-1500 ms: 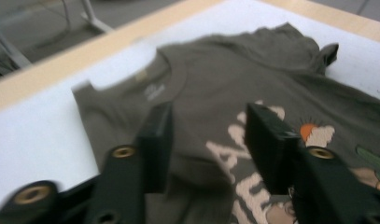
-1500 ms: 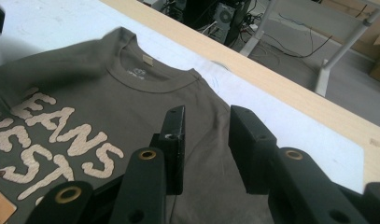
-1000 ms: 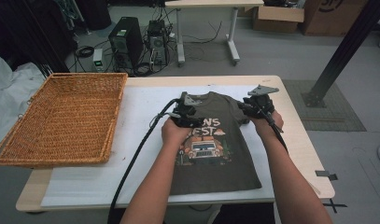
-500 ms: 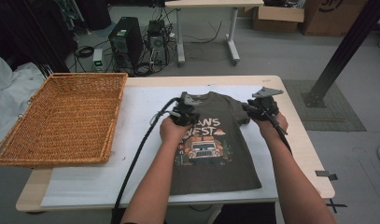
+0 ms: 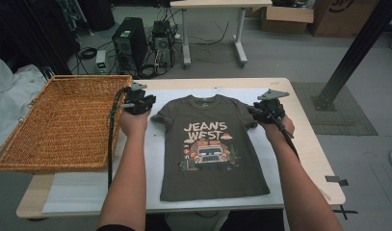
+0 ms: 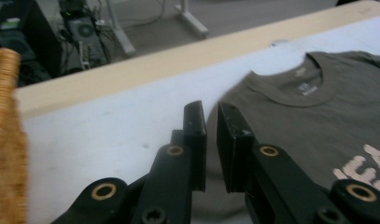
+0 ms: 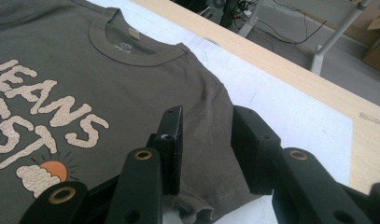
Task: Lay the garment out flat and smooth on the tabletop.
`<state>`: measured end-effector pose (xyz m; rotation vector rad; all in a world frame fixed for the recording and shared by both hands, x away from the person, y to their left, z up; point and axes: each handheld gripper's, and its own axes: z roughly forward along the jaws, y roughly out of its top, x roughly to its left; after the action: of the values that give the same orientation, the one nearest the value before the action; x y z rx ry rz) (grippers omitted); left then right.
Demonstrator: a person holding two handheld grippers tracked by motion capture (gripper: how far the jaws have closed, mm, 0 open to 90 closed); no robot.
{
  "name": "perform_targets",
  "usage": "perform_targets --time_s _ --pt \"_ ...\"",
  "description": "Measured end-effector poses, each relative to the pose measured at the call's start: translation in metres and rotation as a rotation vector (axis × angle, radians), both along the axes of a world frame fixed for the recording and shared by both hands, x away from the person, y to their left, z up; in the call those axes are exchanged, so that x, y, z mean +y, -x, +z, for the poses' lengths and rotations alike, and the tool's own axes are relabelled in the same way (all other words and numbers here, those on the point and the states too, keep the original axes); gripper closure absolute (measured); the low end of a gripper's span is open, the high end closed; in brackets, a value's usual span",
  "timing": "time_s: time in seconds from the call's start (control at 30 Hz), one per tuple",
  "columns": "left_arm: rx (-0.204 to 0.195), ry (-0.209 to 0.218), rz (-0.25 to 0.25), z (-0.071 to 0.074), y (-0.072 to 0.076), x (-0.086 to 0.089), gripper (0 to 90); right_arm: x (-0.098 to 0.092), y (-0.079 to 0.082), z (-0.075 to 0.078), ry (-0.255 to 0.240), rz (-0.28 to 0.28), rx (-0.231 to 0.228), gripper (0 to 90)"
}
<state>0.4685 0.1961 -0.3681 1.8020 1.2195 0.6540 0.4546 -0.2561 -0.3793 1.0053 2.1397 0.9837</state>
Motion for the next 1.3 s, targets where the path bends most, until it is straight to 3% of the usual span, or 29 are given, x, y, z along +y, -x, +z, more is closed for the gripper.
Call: perform_targets --time_s 0.13,0.27,0.33,0.57,0.63,0.67,0.7,0.77,0.83,0.93,1.07,1.23,1.3 --pt "0.012 0.019 -0.032 -0.001 0.0 0.002 75.4 0.003 0.0 0.003 0.002 0.005 -0.005 63.9" --pt "0.073 -0.004 -0.069 -0.014 -0.006 -0.009 61.4 0.006 0.002 0.003 0.004 0.01 -0.001 63.0" --pt "0.111 -0.034 -0.058 -0.024 -0.011 -0.014 56.7 0.007 0.004 0.001 0.003 0.011 0.006 62.6" --pt "0.229 -0.097 -0.017 -0.059 -0.028 -0.012 56.1 0.004 0.014 -0.005 0.012 0.016 0.0 62.7" --pt "0.271 -0.106 -0.033 -0.07 -0.03 -0.011 62.3 0.0 0.014 -0.006 0.017 0.011 0.001 62.7" --pt "0.234 -0.105 -0.042 -0.072 -0.027 -0.011 69.2 -0.001 0.014 -0.005 0.018 0.006 0.001 62.7" --pt "0.229 -0.098 -0.05 -0.073 -0.027 -0.011 88.4 -0.003 0.013 -0.005 0.018 0.0 0.002 62.7" --pt "0.231 -0.107 -0.054 -0.072 -0.031 -0.008 89.5 -0.007 0.011 -0.004 0.016 -0.011 0.003 62.8" --pt "0.201 -0.167 -0.007 -0.071 -0.036 -0.005 89.6 -0.008 0.01 -0.003 0.016 -0.016 0.0 63.1" --pt "0.189 -0.115 0.004 -0.075 -0.043 0.001 89.6 -0.007 0.01 -0.004 0.025 -0.012 -0.002 63.0" --pt "0.148 -0.107 0.02 -0.076 -0.047 -0.002 88.2 -0.005 0.01 -0.007 0.026 -0.003 0.003 63.1" --pt "0.167 -0.083 0.011 -0.069 -0.041 0.0 67.6 -0.004 0.01 -0.007 0.004 -0.003 0.005 62.4" --pt "0.156 -0.075 0.005 -0.064 -0.034 -0.002 61.8 -0.004 0.01 -0.006 -0.015 -0.004 0.001 61.2"
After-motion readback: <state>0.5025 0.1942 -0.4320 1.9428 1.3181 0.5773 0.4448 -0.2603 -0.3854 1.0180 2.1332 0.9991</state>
